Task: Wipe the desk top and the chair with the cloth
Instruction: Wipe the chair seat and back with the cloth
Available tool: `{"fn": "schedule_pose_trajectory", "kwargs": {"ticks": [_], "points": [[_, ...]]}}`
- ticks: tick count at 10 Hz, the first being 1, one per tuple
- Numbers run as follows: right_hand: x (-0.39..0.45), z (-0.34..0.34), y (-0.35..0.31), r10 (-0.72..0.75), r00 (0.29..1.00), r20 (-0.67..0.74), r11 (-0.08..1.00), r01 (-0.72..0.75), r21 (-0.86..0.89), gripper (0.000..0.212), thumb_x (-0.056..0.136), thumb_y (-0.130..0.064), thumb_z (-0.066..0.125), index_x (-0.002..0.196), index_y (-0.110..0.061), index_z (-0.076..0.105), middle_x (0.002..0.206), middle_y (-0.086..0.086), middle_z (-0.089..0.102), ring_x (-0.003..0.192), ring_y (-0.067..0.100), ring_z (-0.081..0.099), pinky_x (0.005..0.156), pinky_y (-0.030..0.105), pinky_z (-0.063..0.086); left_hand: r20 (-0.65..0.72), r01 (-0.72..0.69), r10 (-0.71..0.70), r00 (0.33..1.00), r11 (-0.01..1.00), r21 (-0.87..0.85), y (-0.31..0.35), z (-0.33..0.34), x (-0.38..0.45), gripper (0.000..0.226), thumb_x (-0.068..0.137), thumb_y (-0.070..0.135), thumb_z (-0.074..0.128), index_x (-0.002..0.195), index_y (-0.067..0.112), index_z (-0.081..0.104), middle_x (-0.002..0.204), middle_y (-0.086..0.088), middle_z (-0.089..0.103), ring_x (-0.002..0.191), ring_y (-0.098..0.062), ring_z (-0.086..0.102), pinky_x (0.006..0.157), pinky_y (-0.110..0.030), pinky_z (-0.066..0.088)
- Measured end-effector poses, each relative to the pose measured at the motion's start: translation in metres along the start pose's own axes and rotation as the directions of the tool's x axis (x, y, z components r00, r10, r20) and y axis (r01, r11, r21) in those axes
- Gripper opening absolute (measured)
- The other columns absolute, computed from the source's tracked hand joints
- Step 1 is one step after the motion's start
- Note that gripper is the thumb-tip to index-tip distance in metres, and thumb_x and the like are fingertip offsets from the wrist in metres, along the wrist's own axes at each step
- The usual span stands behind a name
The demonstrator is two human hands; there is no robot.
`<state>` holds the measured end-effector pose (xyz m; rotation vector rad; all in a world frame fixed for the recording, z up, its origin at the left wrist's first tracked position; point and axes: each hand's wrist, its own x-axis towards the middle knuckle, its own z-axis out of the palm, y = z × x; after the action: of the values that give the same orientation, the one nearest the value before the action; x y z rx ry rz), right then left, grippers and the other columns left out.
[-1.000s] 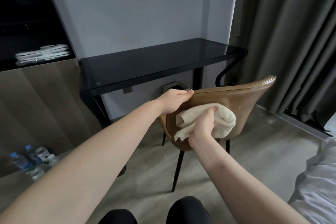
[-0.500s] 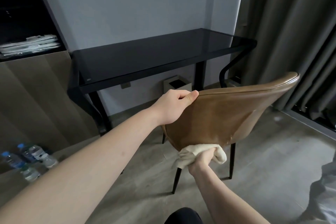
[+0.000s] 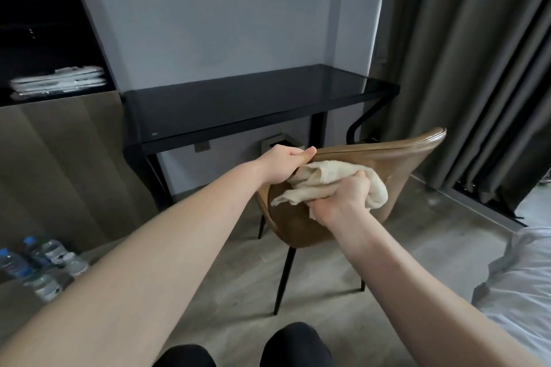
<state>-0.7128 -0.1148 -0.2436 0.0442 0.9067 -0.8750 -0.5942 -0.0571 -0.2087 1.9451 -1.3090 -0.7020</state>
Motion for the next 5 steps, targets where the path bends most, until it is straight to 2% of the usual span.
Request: {"fn": "schedule_pose_trajectory", "kwargs": {"ticks": [1,2,3,4,5], "points": [[-0.021,0.002,-0.012,-0.059,0.997,0.052,0.998,0.06,-0.006,0.051,0.089,-0.053,0.065,0.122,-0.016,0.051,0.12,0.014,0.063,0.11,0.039,0.061,0.104,0.06,0.044,0.026,0.006,-0.007,1.0,1.0,0.018,0.002,-0.001,-0.002,0.076,0.091,0.074,0.045,0.102,0.003,0.069,0.116,-0.014,0.07,0.113,-0.028,0.063,0.108,-0.045,0.045],[-0.006,-0.004,0.001,-0.068,0.994,0.084,0.995,0.074,-0.07,0.051,0.093,-0.059,0.058,0.113,-0.013,0.056,0.12,0.012,0.065,0.109,0.035,0.06,0.107,0.053,0.043,0.016,0.012,-0.012,1.0,1.0,0.006,0.003,-0.001,-0.003,0.061,0.099,0.065,0.043,0.108,0.014,0.076,0.111,0.002,0.074,0.109,-0.017,0.065,0.107,-0.039,0.046],[0.021,-0.013,0.017,-0.021,0.999,0.033,0.99,0.025,-0.138,0.083,0.091,-0.068,0.051,0.15,-0.013,0.037,0.149,0.012,0.047,0.135,0.039,0.046,0.113,0.053,0.034,0.019,-0.003,0.004,1.0,1.0,-0.031,-0.002,0.001,-0.001,0.051,0.1,0.061,0.042,0.118,0.025,0.074,0.125,0.014,0.066,0.119,-0.008,0.055,0.106,-0.032,0.04],[0.069,-0.031,0.047,-0.076,0.996,0.044,0.953,0.085,-0.29,0.068,0.102,-0.06,0.032,0.154,-0.017,0.034,0.154,0.015,0.042,0.135,0.04,0.046,0.097,0.049,0.039,0.008,-0.034,0.034,0.999,0.998,-0.058,-0.008,0.003,0.008,0.052,0.102,0.057,0.042,0.13,0.021,0.067,0.13,0.014,0.059,0.117,-0.001,0.041,0.099,-0.026,0.029],[0.097,-0.045,0.071,-0.112,0.992,0.053,0.913,0.124,-0.389,0.04,0.105,-0.055,0.02,0.117,-0.033,0.052,0.127,0.009,0.051,0.104,0.035,0.06,0.087,0.049,0.044,-0.005,-0.039,0.039,0.999,0.998,-0.055,-0.015,0.006,0.016,0.051,0.101,0.058,0.042,0.129,0.023,0.067,0.112,0.024,0.055,0.112,0.001,0.045,0.095,-0.022,0.03]]}}
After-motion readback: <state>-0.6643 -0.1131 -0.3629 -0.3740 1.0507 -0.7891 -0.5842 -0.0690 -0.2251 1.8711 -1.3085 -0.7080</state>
